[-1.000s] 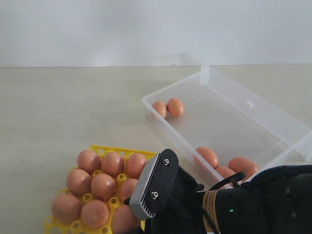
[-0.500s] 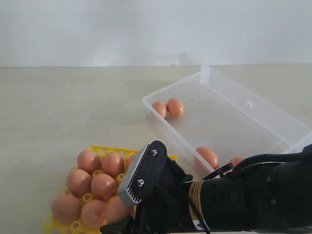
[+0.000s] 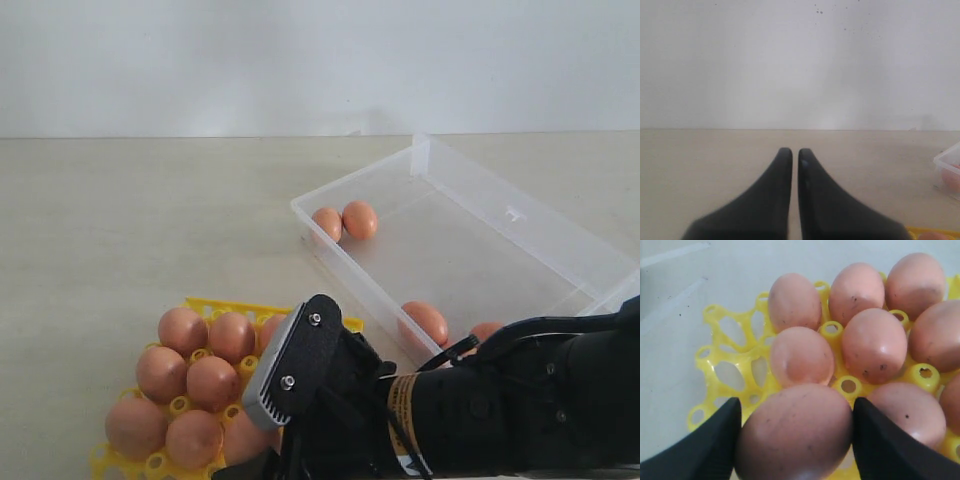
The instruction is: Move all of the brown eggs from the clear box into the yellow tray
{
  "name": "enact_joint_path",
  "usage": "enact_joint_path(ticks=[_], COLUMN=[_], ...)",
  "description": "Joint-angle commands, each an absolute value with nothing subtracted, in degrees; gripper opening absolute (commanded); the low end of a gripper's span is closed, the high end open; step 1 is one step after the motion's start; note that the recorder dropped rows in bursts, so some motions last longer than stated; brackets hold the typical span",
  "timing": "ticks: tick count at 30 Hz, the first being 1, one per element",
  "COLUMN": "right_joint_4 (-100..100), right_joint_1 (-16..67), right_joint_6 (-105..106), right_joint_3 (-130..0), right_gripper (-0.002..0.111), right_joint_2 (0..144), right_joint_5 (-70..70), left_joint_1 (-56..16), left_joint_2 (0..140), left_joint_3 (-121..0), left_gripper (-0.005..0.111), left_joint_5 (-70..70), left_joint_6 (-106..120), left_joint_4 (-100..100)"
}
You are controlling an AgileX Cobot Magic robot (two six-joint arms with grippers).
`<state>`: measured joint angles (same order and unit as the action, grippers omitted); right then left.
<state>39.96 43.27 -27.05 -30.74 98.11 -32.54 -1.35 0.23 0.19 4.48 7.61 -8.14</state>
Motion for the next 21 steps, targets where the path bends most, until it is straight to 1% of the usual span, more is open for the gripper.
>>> enact_joint_path(ticks=[1, 4, 15, 17, 19, 21], right_joint_4=[40.34, 40.34, 41.68, 41.82, 41.67, 41.02], right_joint_1=[43.28, 43.28, 43.56, 44.11, 44.74, 45.23], right_joint_6=[-26.90, -26.90, -27.08, -26.92, -26.92, -26.92], right_joint_3=[-30.97, -30.97, -30.97, -30.97, -30.97, -30.97], right_gripper=[0.029, 0.032, 0.033, 0.038, 0.045, 0.047], right_joint_2=[97.94, 97.94, 97.94, 97.94, 97.94, 97.94], right_joint_5=[-29.82, -29.61, -30.46, -31.26, -31.53, -31.28], left_joint_1=[-1.27, -1.27, -1.27, -1.27, -1.27, -1.27], left_joint_2=[0.00, 0.00, 0.00, 0.00, 0.00, 0.00], left_joint_3=[0.00, 0.00, 0.00, 0.00, 0.00, 0.00], left_gripper=[0.004, 0.004, 0.004, 0.004, 0.004, 0.004], left_joint_5=[4.33, 4.33, 4.09, 4.09, 4.09, 4.09], left_joint_6=[7.23, 7.23, 7.23, 7.23, 7.23, 7.23], left_joint_4=[-8.34, -8.34, -8.34, -8.34, -8.34, -8.34])
